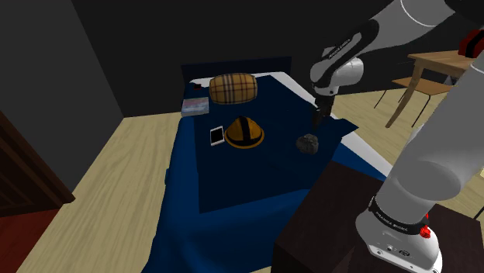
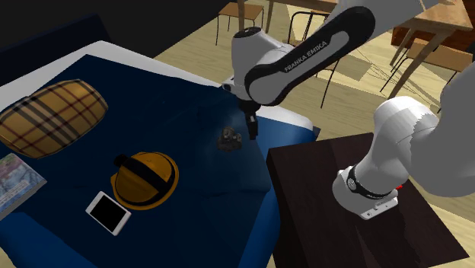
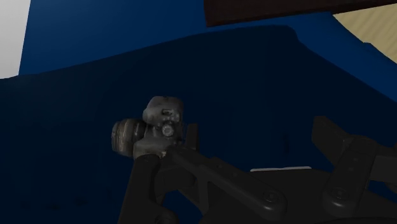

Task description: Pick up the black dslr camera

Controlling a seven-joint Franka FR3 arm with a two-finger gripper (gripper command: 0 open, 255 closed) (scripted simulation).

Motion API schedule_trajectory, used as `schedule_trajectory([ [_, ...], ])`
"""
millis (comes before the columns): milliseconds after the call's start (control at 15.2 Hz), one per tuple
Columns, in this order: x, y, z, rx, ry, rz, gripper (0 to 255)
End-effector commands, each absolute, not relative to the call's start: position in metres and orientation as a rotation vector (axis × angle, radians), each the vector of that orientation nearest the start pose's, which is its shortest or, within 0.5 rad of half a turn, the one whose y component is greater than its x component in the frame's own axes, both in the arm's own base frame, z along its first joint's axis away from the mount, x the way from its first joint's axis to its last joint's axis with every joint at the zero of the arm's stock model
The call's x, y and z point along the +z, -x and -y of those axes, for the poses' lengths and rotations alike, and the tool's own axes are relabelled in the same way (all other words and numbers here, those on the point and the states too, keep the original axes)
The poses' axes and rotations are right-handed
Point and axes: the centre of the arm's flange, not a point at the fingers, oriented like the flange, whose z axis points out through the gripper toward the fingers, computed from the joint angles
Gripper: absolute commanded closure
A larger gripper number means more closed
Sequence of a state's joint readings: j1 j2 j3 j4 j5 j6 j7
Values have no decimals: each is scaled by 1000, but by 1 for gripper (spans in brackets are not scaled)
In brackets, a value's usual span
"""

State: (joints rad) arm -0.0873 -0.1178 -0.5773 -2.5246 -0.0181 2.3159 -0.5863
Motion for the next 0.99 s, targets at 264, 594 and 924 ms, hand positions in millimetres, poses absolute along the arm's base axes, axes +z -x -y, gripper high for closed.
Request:
schedule_trajectory([
  [264,240,-361,322,84,2997,-119,0],
  [594,186,-368,365,80,2965,-144,0],
  [924,156,-369,371,80,2961,-147,0],
])
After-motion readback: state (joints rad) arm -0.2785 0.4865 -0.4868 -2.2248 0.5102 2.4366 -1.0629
